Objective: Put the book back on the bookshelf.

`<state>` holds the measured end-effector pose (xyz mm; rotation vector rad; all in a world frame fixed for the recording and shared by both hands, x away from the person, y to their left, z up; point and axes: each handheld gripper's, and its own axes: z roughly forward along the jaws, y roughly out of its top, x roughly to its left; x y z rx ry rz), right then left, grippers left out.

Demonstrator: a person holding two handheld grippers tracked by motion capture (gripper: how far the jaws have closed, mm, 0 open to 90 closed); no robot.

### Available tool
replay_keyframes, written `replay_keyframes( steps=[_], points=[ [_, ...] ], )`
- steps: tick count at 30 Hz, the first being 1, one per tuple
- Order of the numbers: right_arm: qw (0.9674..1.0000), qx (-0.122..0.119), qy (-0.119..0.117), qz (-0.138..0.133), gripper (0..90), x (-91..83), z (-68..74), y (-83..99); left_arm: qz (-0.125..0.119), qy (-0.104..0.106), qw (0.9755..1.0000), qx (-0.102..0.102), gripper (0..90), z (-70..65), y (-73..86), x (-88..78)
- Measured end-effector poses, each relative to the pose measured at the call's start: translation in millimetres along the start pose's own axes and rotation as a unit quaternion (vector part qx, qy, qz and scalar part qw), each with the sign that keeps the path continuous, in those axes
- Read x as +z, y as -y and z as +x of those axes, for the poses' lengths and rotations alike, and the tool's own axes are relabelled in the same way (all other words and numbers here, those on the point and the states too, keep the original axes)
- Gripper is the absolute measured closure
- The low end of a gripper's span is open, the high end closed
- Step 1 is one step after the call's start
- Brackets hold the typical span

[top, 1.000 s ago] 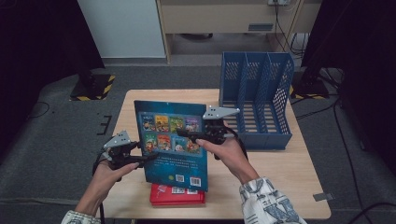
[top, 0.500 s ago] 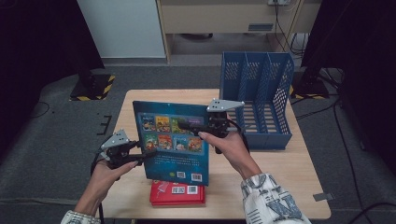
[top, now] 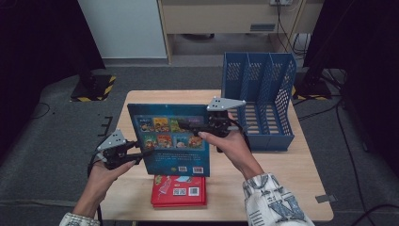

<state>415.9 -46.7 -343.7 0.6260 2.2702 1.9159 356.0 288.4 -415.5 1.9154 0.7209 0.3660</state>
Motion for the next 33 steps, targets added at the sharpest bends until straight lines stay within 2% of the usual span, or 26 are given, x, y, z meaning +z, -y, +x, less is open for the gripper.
replay_keyframes(
  steps=[9, 13, 23, 33],
  points=[
    [0.9999, -0.011, 0.010, -0.002, 59.2, -11.5, -0.9, -8.0, -0.003, -0.005, 1.0000, 0.007, 55.8, -0.2, 1.0, -2.5],
    [0.9997, -0.022, 0.009, -0.001, 58.1, -10.3, 2.0, -14.5, -0.011, -0.023, 0.9996, 0.014, 57.4, -0.1, 0.6, -4.0],
    [0.9995, -0.030, 0.007, -0.006, 58.2, -12.0, 5.1, -16.9, -0.007, -0.021, 0.9997, 0.013, 58.4, 0.8, -0.5, -5.6],
    [0.9988, -0.047, -0.010, -0.009, 56.7, -13.0, 8.8, -24.8, -0.001, -0.017, 0.9998, 0.010, 57.4, 4.6, -3.7, -3.8]
  ],
)
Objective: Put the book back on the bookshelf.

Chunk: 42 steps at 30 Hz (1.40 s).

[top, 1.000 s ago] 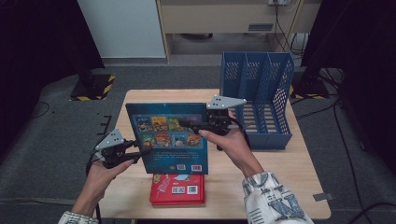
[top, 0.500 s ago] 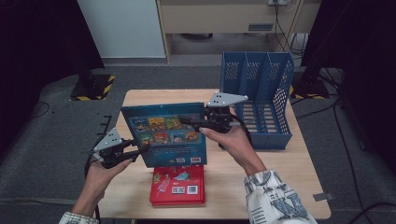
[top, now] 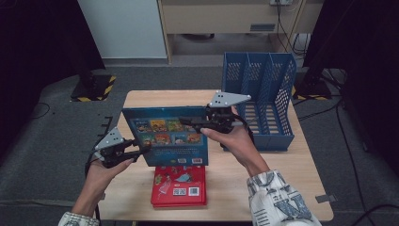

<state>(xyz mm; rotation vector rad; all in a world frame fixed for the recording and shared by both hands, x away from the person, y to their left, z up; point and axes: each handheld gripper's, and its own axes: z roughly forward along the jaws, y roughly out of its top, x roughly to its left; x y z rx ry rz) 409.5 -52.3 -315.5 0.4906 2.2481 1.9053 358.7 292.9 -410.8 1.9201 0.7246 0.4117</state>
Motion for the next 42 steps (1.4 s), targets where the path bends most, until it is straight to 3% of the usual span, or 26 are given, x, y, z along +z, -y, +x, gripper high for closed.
replay_keyframes(
  steps=[10, 26, 42],
  points=[
    [0.9997, -0.013, -0.018, 0.006, 62.5, 3.4, 0.9, -2.9, -0.006, 0.000, 0.9999, -0.009, 54.4, 1.8, -1.1, 3.0],
    [0.9990, -0.007, -0.045, 0.004, 68.4, 11.6, 0.1, -6.0, -0.003, 0.004, 0.9999, -0.011, 53.1, 3.4, -2.3, 4.5],
    [0.9983, -0.015, -0.056, 0.008, 77.3, 10.4, 1.1, -5.8, -0.004, -0.001, 0.9998, -0.018, 49.4, 3.9, -3.4, 7.6]
  ],
)
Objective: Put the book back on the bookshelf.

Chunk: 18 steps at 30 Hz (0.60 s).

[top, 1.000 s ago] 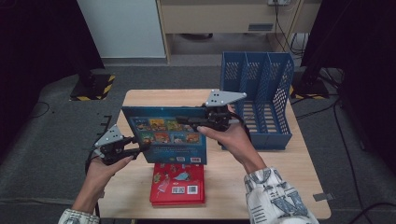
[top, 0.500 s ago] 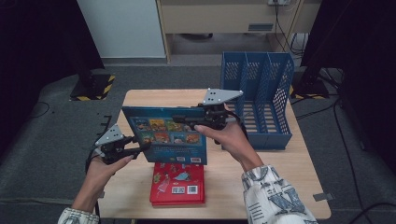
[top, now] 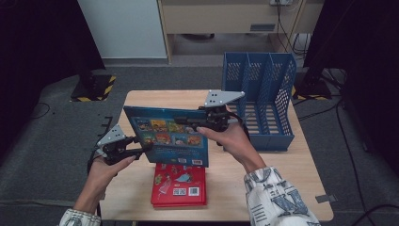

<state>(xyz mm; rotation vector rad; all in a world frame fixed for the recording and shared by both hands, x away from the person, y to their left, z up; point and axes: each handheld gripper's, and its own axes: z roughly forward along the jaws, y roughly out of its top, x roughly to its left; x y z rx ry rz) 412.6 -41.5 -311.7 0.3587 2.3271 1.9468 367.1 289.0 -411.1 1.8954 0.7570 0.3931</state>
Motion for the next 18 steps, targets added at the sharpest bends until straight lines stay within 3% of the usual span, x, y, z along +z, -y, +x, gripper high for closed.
replay_keyframes(
  steps=[13, 18],
  points=[
    [0.9999, -0.011, -0.007, -0.008, 82.4, -1.5, 2.8, 2.0, -0.010, -0.008, 0.9998, -0.016, 43.8, 0.8, -0.4, 3.1],
    [0.9999, -0.011, 0.005, -0.010, 82.8, -2.1, 4.9, 2.4, -0.022, -0.027, 0.9990, -0.028, 30.9, 2.9, 1.3, -0.4]
  ],
)
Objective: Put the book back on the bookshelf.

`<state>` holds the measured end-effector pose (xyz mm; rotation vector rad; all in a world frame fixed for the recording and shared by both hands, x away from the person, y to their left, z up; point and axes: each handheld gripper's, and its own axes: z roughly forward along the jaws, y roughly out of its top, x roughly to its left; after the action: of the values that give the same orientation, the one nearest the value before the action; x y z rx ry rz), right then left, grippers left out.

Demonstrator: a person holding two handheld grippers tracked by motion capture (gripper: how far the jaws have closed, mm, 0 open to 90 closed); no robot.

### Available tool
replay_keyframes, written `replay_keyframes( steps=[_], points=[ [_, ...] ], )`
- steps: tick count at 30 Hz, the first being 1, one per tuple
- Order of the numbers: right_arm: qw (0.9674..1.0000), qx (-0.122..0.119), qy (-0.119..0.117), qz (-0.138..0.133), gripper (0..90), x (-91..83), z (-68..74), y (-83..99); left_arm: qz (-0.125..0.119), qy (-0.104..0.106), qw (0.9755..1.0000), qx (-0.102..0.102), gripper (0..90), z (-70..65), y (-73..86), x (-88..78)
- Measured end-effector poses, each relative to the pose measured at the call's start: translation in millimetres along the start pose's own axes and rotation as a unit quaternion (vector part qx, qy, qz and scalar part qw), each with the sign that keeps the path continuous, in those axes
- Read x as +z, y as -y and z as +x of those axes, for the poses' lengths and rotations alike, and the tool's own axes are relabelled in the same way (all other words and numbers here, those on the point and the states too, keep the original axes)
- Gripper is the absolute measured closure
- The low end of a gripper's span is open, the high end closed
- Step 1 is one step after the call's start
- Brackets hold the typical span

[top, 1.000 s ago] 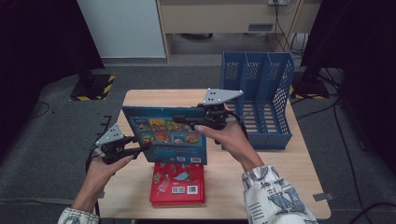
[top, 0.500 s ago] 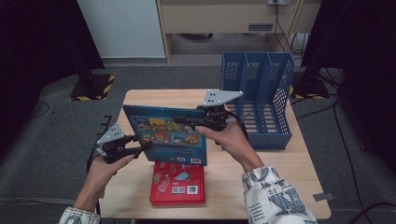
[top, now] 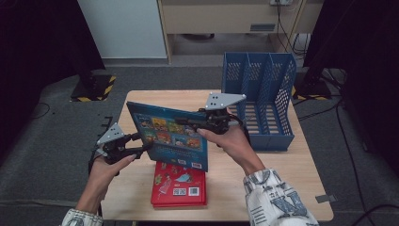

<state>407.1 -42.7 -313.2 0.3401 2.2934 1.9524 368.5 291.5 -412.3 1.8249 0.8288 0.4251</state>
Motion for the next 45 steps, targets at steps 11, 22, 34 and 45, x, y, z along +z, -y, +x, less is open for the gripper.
replay_keyframes(
  steps=[11, 22, 34, 45],
  points=[
    [0.9985, 0.024, 0.047, -0.012, 83.2, -2.0, 1.2, 2.0, 0.066, -0.099, 0.9920, -0.044, 9.0, 23.2, 57.1, -4.5],
    [0.9968, 0.023, 0.074, -0.020, 83.3, -5.6, 2.2, 0.4, 0.107, -0.132, 0.9835, -0.063, 10.2, 39.8, 82.4, -2.6],
    [0.9947, 0.027, 0.095, -0.027, 83.3, -10.3, -1.3, 0.3, 0.126, -0.133, 0.9812, -0.060, 10.6, 41.0, 87.5, 0.2],
    [0.9929, 0.034, 0.110, -0.031, 83.2, -15.6, -3.9, -1.5, 0.145, -0.137, 0.9778, -0.062, 6.3, 40.5, 92.0, 6.7]
  ],
)
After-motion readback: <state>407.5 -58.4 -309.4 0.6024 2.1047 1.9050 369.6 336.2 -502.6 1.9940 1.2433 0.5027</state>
